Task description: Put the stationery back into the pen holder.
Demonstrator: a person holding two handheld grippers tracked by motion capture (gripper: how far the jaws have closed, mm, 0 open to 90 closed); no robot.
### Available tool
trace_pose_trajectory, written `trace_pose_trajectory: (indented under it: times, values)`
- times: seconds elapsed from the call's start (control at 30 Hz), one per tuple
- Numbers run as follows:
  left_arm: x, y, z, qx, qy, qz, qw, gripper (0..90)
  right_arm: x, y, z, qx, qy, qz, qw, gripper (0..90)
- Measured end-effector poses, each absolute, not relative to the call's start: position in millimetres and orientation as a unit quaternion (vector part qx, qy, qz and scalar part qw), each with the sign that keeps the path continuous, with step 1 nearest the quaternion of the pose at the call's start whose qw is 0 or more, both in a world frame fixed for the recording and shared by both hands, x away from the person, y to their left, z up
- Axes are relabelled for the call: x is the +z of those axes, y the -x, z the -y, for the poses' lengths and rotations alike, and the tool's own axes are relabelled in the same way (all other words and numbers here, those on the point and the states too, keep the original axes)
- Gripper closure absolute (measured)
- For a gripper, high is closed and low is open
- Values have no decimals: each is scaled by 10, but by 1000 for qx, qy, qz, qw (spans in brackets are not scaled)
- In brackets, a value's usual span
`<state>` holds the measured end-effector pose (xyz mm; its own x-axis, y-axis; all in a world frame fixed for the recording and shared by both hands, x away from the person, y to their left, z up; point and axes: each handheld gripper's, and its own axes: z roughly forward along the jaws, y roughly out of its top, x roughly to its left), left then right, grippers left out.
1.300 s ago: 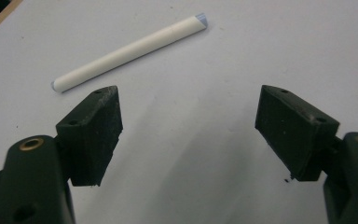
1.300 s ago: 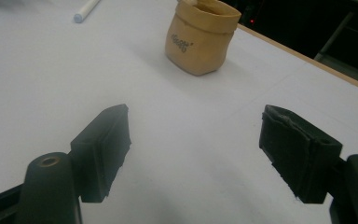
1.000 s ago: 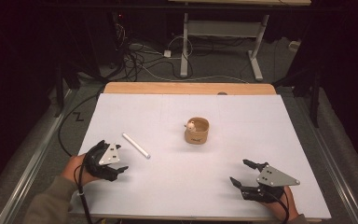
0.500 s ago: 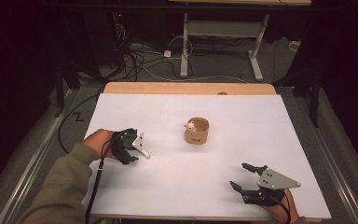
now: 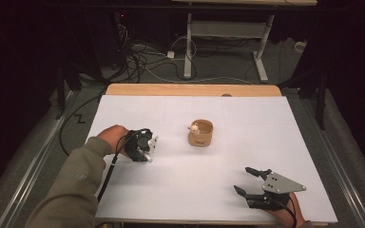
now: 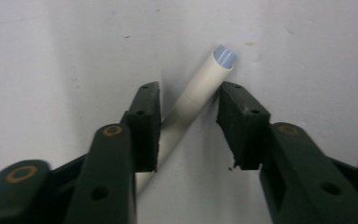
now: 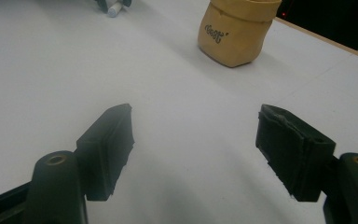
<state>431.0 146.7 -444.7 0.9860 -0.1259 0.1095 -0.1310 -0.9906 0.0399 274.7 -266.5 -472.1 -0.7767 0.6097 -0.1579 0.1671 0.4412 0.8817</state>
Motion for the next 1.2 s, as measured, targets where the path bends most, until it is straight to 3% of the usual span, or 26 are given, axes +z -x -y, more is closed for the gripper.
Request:
trace_pose_trajectory:
  times: [0.17,0.5,0.83,1.2]
  values:
    - [-4445,-4279,-1429,40,-994,102,6,738,-4722,-2745,2666,472,-233,-817,234,293]
    - [-4410,-4219,-1472,76,-995,67,25,756,-4705,-2736,2678,479,-234,-813,233,295]
    - [-4148,-4013,-1808,175,-968,-3,180,757,-4675,-2721,2704,488,-238,-806,237,295]
    - [-4012,-3773,-2101,275,-890,-111,345,758,-4658,-2717,2711,493,-241,-799,245,295]
